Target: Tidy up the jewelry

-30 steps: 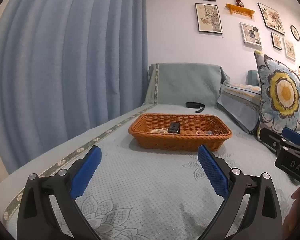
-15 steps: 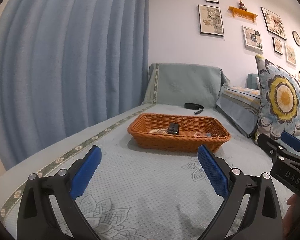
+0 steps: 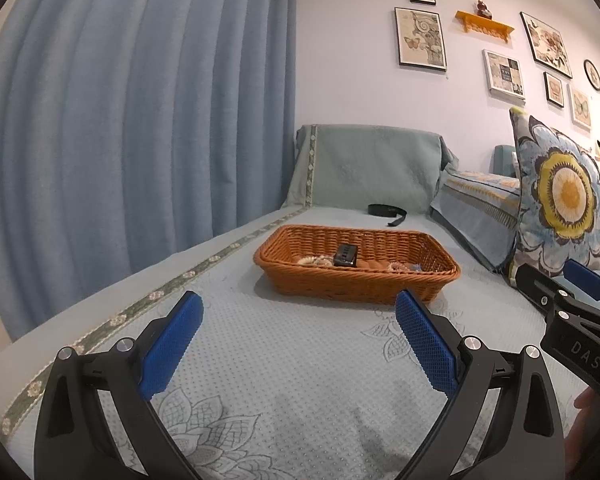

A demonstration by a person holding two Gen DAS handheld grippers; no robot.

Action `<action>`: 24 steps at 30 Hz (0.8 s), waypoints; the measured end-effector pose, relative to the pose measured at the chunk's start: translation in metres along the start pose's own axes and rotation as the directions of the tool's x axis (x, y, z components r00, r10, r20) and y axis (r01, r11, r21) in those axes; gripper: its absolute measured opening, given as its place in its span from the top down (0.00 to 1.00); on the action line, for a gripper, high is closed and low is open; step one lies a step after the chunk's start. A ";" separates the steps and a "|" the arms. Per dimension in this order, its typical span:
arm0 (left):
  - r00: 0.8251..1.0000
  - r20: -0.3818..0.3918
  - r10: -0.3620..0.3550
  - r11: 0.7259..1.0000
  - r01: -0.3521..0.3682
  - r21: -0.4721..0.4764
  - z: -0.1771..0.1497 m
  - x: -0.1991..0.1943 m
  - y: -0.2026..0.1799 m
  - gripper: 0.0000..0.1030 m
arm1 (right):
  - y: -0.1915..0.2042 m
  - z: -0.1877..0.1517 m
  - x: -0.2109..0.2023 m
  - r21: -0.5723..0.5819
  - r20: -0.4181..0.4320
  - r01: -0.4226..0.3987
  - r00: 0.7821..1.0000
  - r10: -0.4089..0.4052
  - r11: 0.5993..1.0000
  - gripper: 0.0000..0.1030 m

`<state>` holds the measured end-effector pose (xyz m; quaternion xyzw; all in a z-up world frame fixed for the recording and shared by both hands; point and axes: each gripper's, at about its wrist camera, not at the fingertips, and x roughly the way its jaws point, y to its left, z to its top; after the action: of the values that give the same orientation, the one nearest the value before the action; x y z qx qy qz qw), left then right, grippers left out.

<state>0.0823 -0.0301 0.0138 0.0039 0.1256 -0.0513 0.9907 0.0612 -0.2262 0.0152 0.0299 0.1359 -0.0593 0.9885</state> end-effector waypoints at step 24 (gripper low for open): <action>1.000 -0.013 0.027 1.000 -0.027 0.001 0.000 0.005 0.003 0.08 | 0.002 -0.002 0.004 0.017 -0.030 -0.026 0.999 0.026 1.000 0.24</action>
<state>0.0877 -0.0280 0.0121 0.0063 0.1319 -0.0380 0.9905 0.0644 -0.2247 0.0121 0.0405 0.1501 -0.0471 0.9867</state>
